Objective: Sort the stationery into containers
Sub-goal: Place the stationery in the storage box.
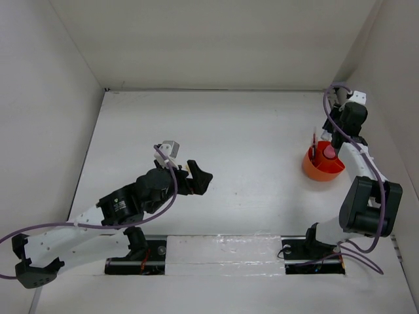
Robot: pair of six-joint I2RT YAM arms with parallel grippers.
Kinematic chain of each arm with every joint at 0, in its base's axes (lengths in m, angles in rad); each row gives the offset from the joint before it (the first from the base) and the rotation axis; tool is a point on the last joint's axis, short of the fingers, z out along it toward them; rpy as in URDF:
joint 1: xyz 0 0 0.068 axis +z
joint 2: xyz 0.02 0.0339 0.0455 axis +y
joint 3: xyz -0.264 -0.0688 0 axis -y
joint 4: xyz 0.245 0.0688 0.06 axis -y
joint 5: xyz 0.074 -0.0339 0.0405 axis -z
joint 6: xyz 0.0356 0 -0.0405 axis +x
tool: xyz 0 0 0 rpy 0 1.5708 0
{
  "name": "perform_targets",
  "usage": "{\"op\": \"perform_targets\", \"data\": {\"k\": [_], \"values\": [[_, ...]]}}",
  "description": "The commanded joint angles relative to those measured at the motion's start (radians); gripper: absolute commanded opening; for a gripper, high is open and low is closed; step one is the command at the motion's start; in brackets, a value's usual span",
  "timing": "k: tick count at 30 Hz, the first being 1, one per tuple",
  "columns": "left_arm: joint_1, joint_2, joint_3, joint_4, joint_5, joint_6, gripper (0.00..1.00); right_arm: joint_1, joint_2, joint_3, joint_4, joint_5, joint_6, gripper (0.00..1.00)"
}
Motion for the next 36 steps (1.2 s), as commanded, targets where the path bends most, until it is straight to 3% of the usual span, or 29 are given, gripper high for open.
{"op": "perform_targets", "data": {"k": [1, 36], "values": [[-0.007, -0.009, -0.005, 0.028, -0.009, -0.003, 1.0, 0.003, 0.013, 0.018, 0.041, 0.02, 0.005, 0.0], [-0.007, 0.001, -0.014, 0.038, 0.0, -0.003, 1.0, 0.022, 0.033, -0.048, -0.005, 0.112, 0.014, 0.0]]}}
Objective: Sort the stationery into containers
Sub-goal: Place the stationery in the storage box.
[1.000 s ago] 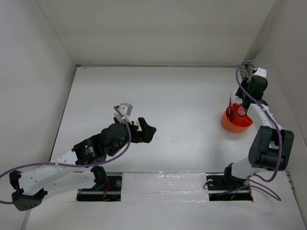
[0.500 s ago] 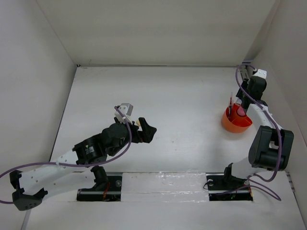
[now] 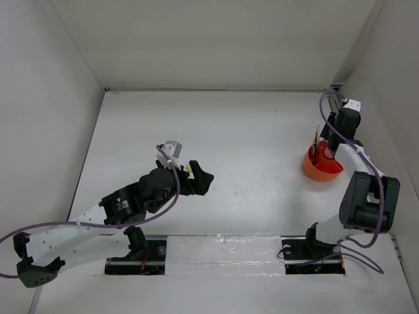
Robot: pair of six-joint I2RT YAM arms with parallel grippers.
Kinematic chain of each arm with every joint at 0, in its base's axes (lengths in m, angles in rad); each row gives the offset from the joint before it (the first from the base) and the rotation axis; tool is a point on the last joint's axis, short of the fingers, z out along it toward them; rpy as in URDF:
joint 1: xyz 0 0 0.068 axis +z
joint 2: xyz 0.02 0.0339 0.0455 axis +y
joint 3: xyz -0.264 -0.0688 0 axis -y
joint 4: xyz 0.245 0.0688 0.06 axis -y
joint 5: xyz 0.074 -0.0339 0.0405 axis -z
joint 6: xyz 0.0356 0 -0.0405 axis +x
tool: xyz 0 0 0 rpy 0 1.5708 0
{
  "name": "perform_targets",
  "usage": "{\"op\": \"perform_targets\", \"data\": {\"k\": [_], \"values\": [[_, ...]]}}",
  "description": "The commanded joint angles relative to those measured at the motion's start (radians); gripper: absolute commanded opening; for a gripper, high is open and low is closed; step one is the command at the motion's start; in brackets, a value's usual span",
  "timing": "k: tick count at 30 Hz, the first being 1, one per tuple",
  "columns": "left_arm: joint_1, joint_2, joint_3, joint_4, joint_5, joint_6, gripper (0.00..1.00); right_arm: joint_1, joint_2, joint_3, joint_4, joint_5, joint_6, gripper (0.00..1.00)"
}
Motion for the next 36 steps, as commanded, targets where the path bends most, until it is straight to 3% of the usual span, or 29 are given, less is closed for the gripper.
{"op": "perform_targets", "data": {"k": [1, 7, 15, 18, 29, 36], "values": [[-0.007, -0.011, -0.009, 0.034, -0.003, -0.003, 1.0, 0.008, -0.01, -0.004, 0.03, 0.034, 0.013, 0.0], [-0.007, -0.02, -0.009, 0.034, -0.003, -0.003, 1.0, 0.008, -0.028, -0.015, 0.03, 0.044, 0.022, 0.04], [-0.007, -0.02, -0.009, 0.034, -0.003, -0.003, 1.0, 0.017, -0.059, -0.046, 0.03, 0.062, 0.031, 0.31], [-0.007, -0.02, -0.009, 0.034, -0.003, -0.003, 1.0, 0.017, -0.068, -0.056, 0.039, 0.073, 0.041, 0.32], [-0.007, -0.02, -0.009, 0.034, -0.003, -0.003, 1.0, 0.028, -0.108, -0.066, 0.048, 0.093, 0.041, 0.6], [-0.007, -0.02, -0.009, 0.034, -0.012, -0.003, 1.0, 0.038, -0.14, -0.066, 0.048, 0.073, 0.05, 0.61]]}}
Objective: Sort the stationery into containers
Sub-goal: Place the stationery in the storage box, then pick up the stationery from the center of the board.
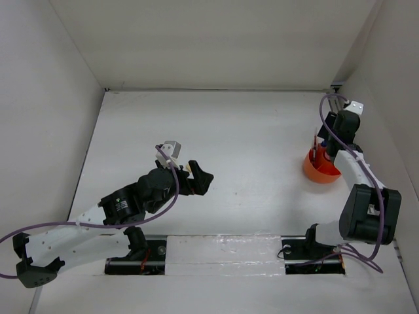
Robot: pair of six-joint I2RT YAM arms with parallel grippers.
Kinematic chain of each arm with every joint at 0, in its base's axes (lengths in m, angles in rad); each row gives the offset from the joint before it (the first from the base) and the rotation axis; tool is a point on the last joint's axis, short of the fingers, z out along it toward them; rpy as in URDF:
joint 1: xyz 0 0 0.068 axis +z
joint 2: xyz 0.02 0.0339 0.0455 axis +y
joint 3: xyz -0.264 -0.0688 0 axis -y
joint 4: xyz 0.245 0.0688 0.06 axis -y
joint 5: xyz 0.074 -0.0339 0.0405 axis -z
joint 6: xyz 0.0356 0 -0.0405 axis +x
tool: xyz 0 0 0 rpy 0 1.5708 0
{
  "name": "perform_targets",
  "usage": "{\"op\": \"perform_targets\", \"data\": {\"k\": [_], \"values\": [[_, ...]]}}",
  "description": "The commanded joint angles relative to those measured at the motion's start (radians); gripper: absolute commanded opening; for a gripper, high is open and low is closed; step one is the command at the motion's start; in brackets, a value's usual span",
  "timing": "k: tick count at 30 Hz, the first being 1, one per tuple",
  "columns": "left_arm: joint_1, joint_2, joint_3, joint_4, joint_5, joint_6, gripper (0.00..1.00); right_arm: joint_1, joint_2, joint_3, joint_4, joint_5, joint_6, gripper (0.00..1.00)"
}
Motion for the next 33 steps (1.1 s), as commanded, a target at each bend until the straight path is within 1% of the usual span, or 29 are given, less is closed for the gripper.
{"op": "perform_targets", "data": {"k": [1, 3, 5, 6, 7, 8, 11, 12, 14, 15, 17, 18, 20, 21, 23, 24, 25, 27, 28, 30, 31, 32, 33], "values": [[-0.007, -0.013, -0.009, 0.032, -0.012, -0.003, 1.0, 0.012, -0.056, 0.008, 0.039, -0.011, 0.01, 0.61], [-0.007, -0.013, -0.009, 0.023, -0.012, -0.012, 1.0, 0.012, -0.068, 0.008, 0.039, -0.011, 0.01, 0.63], [-0.007, -0.013, -0.009, 0.014, -0.022, -0.012, 1.0, 0.012, -0.1, 0.021, 0.023, -0.002, 0.01, 0.68], [-0.007, -0.013, -0.009, 0.014, -0.031, -0.023, 1.0, 0.012, -0.109, 0.021, 0.023, 0.01, 0.01, 0.73], [-0.007, -0.013, -0.009, 0.005, -0.045, -0.033, 1.0, 0.012, -0.12, 0.021, 0.023, 0.01, 0.019, 0.89], [-0.007, -0.013, -0.009, 0.005, -0.054, -0.034, 1.0, 0.012, -0.131, 0.031, 0.023, 0.01, 0.019, 0.99], [-0.007, -0.004, 0.002, -0.037, -0.097, -0.073, 1.0, 0.03, -0.175, 0.054, -0.003, 0.01, 0.019, 1.0], [-0.007, -0.004, 0.002, -0.058, -0.113, -0.084, 1.0, 0.03, -0.192, 0.085, -0.016, 0.01, 0.019, 1.0], [-0.007, 0.005, 0.013, -0.089, -0.172, -0.113, 1.0, 0.085, -0.204, 0.122, -0.07, 0.01, 0.01, 1.0], [-0.007, 0.016, 0.025, -0.106, -0.195, -0.151, 1.0, 0.111, -0.204, 0.172, -0.098, 0.01, -0.001, 1.0], [-0.007, 0.03, 0.034, -0.159, -0.261, -0.193, 1.0, 0.189, -0.217, 0.223, -0.189, 0.067, -0.021, 1.0], [0.011, 0.056, 0.046, -0.172, -0.272, -0.21, 1.0, 0.299, -0.23, 0.246, -0.219, 0.172, -0.021, 1.0], [0.041, 0.079, 0.06, -0.19, -0.272, -0.231, 1.0, 0.431, -0.249, 0.315, -0.274, 0.293, -0.03, 1.0], [0.053, 0.092, 0.077, -0.19, -0.272, -0.231, 1.0, 0.576, -0.261, 0.335, -0.312, 0.413, -0.03, 1.0], [0.053, 0.134, 0.095, -0.199, -0.272, -0.247, 1.0, 0.717, -0.273, 0.376, -0.322, 0.507, -0.049, 1.0], [0.053, 0.148, 0.106, -0.199, -0.272, -0.247, 1.0, 0.775, -0.29, 0.377, -0.291, 0.532, -0.064, 1.0], [0.053, 0.177, 0.13, -0.189, -0.272, -0.247, 1.0, 0.864, -0.301, 0.377, -0.261, 0.545, -0.064, 1.0], [0.053, 0.204, 0.158, -0.189, -0.263, -0.247, 1.0, 0.92, -0.347, 0.318, -0.189, 0.517, -0.046, 1.0], [0.053, 0.217, 0.189, -0.189, -0.263, -0.235, 1.0, 0.947, -0.368, 0.294, -0.123, 0.421, -0.046, 1.0], [0.053, 0.24, 0.221, -0.189, -0.263, -0.235, 1.0, 0.957, -0.44, 0.178, -0.022, 0.33, -0.059, 1.0], [0.053, 0.257, 0.235, -0.189, -0.263, -0.224, 1.0, 0.957, -0.465, 0.138, 0.088, 0.279, -0.059, 1.0], [0.053, 0.257, 0.261, -0.189, -0.263, -0.224, 1.0, 0.957, -0.485, 0.102, 0.13, 0.171, -0.059, 1.0], [0.053, 0.269, 0.272, -0.189, -0.263, -0.224, 1.0, 0.948, -0.499, 0.067, 0.163, 0.121, -0.059, 1.0]]}}
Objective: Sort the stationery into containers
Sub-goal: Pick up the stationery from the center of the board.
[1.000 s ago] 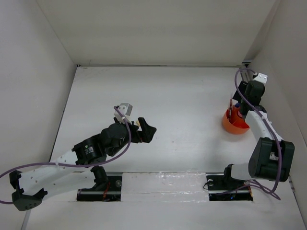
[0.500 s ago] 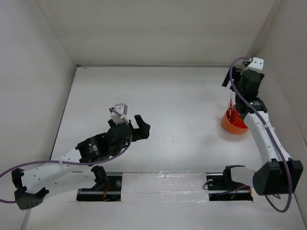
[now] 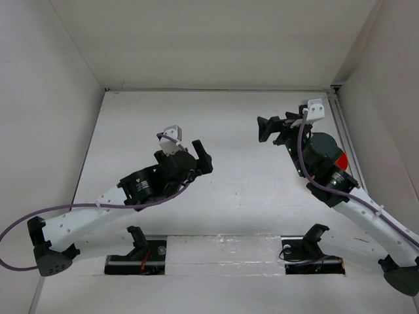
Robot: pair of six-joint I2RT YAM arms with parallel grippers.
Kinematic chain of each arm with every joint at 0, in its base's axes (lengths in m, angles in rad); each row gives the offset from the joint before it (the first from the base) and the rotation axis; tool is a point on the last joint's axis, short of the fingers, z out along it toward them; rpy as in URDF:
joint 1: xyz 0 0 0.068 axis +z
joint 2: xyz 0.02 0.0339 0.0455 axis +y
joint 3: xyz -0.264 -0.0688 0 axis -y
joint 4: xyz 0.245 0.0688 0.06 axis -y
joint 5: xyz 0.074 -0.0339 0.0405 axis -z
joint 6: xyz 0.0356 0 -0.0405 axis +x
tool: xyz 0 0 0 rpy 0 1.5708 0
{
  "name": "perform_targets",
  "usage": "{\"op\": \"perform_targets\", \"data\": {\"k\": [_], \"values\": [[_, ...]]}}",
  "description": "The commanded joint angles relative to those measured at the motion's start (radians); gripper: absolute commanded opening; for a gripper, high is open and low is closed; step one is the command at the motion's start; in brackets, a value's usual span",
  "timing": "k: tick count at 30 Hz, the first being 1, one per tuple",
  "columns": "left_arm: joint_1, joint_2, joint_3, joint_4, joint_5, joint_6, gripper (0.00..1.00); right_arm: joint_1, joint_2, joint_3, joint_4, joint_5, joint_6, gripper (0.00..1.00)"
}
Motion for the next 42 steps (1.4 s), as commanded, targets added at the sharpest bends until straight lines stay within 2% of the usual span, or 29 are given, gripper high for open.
{"op": "perform_targets", "data": {"k": [1, 2, 3, 4, 5, 7, 8, 10, 14, 15, 16, 17, 19, 21, 22, 24, 26, 32, 35, 42], "values": [[0.005, 0.017, 0.071, 0.0, -0.031, -0.009, 1.0, -0.004, -0.023, -0.072, 0.224, -0.22, -0.013, 1.0], [0.005, 0.017, 0.08, 0.0, -0.022, -0.009, 1.0, -0.004, 0.001, -0.038, 0.177, -0.243, 0.007, 1.0], [0.005, 0.017, 0.08, 0.0, -0.022, -0.023, 1.0, 0.008, 0.038, 0.07, 0.116, -0.244, 0.016, 1.0], [0.005, 0.017, 0.068, 0.009, -0.022, -0.035, 1.0, 0.022, 0.125, 0.135, 0.051, -0.218, 0.016, 1.0], [0.005, 0.017, 0.068, 0.019, -0.012, -0.035, 1.0, 0.045, 0.167, 0.202, -0.083, -0.139, 0.016, 1.0], [0.005, 0.017, 0.056, 0.041, -0.002, -0.051, 1.0, 0.134, 0.226, 0.336, -0.156, -0.054, -0.015, 1.0], [0.005, 0.017, 0.045, 0.042, -0.002, -0.051, 1.0, 0.157, 0.227, 0.351, -0.156, -0.017, -0.015, 1.0], [0.005, 0.008, 0.034, 0.054, -0.012, -0.051, 1.0, 0.169, 0.239, 0.406, -0.165, -0.073, -0.029, 1.0], [0.005, 0.008, 0.001, 0.078, -0.072, -0.112, 1.0, 0.156, 0.433, 0.703, -0.455, -0.176, -0.056, 1.0], [0.005, 0.018, -0.013, 0.063, -0.103, -0.167, 1.0, 0.156, 0.434, 0.721, -0.495, -0.176, -0.056, 1.0], [0.005, 0.031, -0.013, 0.04, -0.118, -0.208, 1.0, 0.156, 0.434, 0.708, -0.486, -0.176, -0.056, 1.0], [0.005, 0.063, -0.004, 0.011, -0.129, -0.247, 1.0, 0.156, 0.405, 0.619, -0.45, -0.176, -0.071, 1.0], [0.023, 0.106, 0.011, -0.066, -0.129, -0.308, 1.0, 0.156, 0.296, 0.519, -0.344, -0.165, -0.072, 1.0], [0.099, 0.187, 0.034, -0.101, -0.074, -0.353, 1.0, 0.156, 0.221, 0.424, -0.308, -0.217, -0.062, 1.0], [0.136, 0.214, 0.034, -0.092, 0.02, -0.339, 1.0, 0.156, 0.212, 0.409, -0.308, -0.217, -0.062, 1.0], [0.196, 0.292, 0.06, -0.061, 0.099, -0.274, 1.0, 0.156, 0.211, 0.399, -0.325, -0.218, -0.049, 1.0], [0.196, 0.339, 0.089, -0.087, 0.066, -0.273, 1.0, 0.156, 0.222, 0.384, -0.336, -0.218, -0.039, 1.0], [0.336, 0.439, 0.139, -0.188, 0.069, -0.311, 1.0, 0.156, 0.263, 0.3, -0.304, -0.27, -0.03, 1.0], [0.336, 0.439, 0.139, -0.244, 0.043, -0.365, 1.0, 0.156, 0.297, 0.29, -0.304, -0.27, -0.021, 1.0], [0.354, 0.428, 0.004, -0.204, 0.051, -0.385, 1.0, 0.156, 0.325, 0.264, -0.305, -0.259, 0.017, 1.0]]}}
